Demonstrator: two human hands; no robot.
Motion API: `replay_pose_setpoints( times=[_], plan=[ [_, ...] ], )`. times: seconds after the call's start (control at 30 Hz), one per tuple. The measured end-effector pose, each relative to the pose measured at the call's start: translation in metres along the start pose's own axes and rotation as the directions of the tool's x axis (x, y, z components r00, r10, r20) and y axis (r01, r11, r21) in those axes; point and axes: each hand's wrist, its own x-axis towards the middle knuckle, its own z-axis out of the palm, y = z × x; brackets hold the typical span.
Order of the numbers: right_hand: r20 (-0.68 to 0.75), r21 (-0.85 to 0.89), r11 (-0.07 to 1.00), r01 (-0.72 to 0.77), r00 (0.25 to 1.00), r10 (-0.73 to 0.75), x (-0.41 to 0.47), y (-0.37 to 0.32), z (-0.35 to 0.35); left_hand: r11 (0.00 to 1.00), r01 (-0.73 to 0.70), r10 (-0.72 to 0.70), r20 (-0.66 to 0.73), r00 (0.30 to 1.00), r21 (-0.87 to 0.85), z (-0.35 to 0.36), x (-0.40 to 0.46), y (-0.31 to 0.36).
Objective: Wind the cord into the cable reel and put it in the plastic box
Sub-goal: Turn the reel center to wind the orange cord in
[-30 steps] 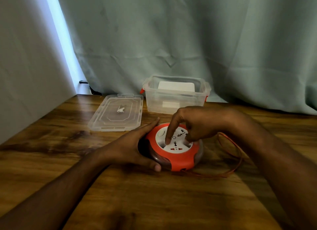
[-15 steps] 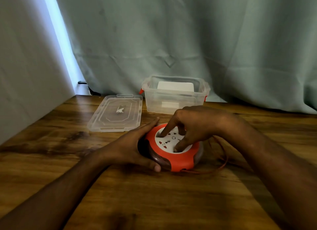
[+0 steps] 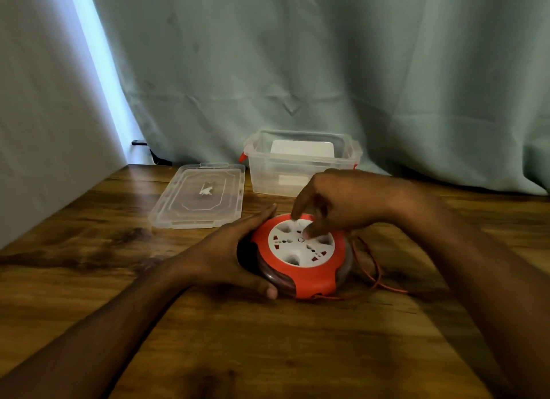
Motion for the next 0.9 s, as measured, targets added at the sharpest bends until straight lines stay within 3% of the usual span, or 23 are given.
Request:
replay_pose_setpoints(
  times=[0.07, 0.13, 0.27, 0.37, 0.67, 0.9],
  plan=[
    [-0.073, -0.045, 0.998, -0.041, 0.997, 0.038, -0.006, 0.011, -0.011, 1.0, -0.005, 0.005, -0.021, 1.0, 0.005, -0.001, 0.001, -0.002],
    [-0.048, -0.051, 0.99, -0.131, 0.991, 0.129, -0.01, 0.022, -0.016, 1.0, -0.007, 0.008, -0.032, 0.999, 0.02, -0.002, 0.001, -0.003],
    [0.268, 0.07, 0.961, -0.267, 0.933, 0.239, -0.008, 0.034, -0.007, 1.0, 0.004, -0.003, -0.033, 0.999, 0.028, -0.008, 0.0, -0.006],
    [0.359, 0.168, 0.933, -0.318, 0.901, 0.243, -0.005, 0.035, -0.003, 0.999, 0.026, -0.025, -0.025, 0.999, 0.025, -0.008, 0.0, -0.01],
    [0.466, 0.238, 0.882, -0.405, 0.845, 0.262, -0.011, 0.033, -0.009, 0.999, 0.024, -0.023, -0.023, 0.999, 0.029, -0.007, 0.002, -0.013],
    [0.561, 0.233, 0.921, -0.312, 0.817, 0.135, -0.02, 0.023, -0.019, 0.999, 0.031, -0.03, -0.026, 0.999, 0.019, -0.007, 0.002, -0.014]
  ],
)
